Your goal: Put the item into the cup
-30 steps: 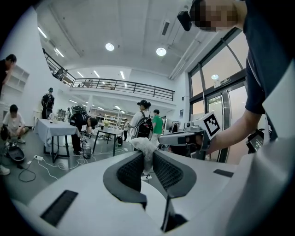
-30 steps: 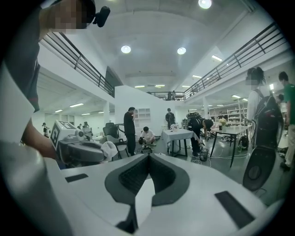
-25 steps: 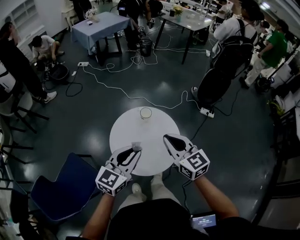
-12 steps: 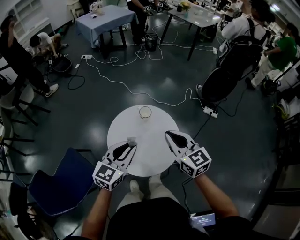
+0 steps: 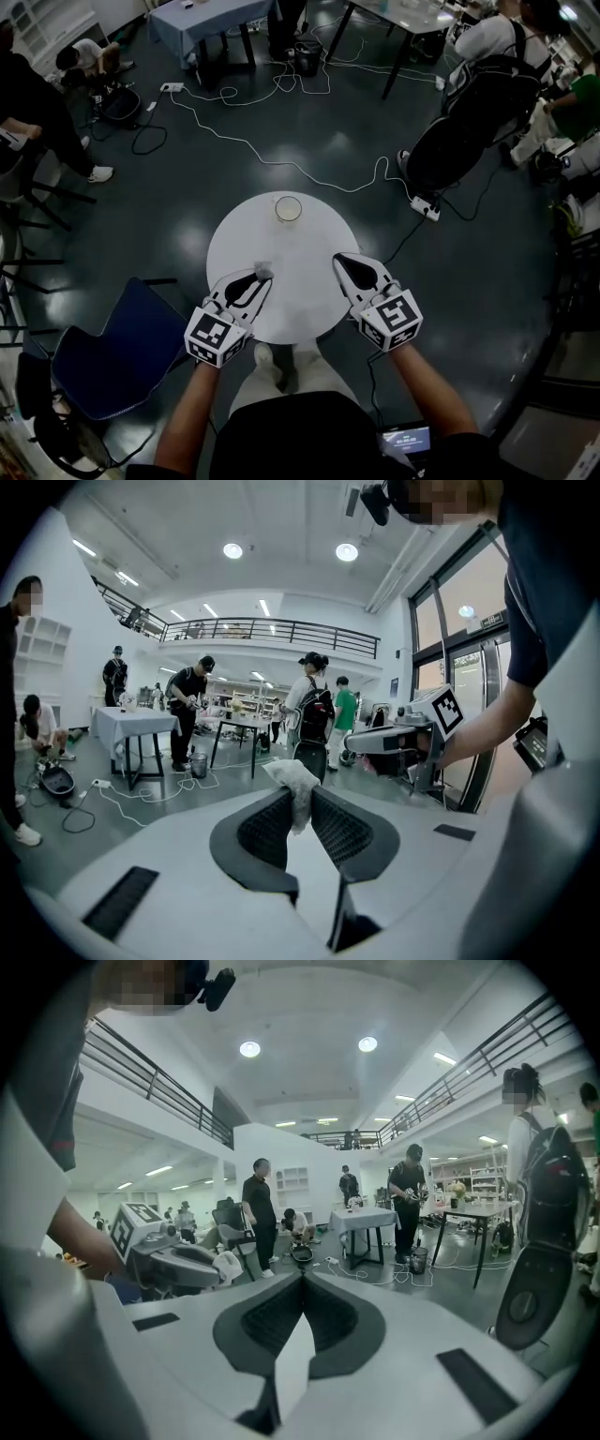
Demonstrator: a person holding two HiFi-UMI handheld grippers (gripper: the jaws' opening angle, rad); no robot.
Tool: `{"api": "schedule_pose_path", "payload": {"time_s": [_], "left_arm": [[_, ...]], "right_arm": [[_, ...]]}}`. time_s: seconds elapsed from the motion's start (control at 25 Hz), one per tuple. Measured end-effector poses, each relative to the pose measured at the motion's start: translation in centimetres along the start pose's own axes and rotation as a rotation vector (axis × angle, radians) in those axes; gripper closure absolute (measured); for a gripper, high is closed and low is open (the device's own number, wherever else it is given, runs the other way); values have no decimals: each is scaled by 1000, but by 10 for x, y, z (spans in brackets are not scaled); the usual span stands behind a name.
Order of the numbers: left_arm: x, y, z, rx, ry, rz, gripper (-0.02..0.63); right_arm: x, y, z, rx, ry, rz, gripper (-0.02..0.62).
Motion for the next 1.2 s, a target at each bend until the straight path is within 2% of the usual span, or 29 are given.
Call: {"api": "schedule_pose_path", "payload": {"time_s": [0.44,0.6,0.76,1.2], "left_arm": [[17,58,-25,-8,-24,-7,531],[35,75,-35,-22,-4,-17,531],[22,114,-53,-45,7,-53,531],[37,157,-99,-90,13,-83,531]], "right_arm": [[31,12,25,-14,15,-33,580],[54,17,33,0,28,-42,580],[50,25,66,-5,46,-62,578],[73,44,77,-11,61,-108,578]]}}
Point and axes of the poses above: the fingertips, and each gripper's own axes: y forward along the fingers, z to its right, x out of its underside, the point moved 9 cm from there along -y, backward along the fingers, and after that the axes turned 2 degrees about -y, right-handed, at the moved point
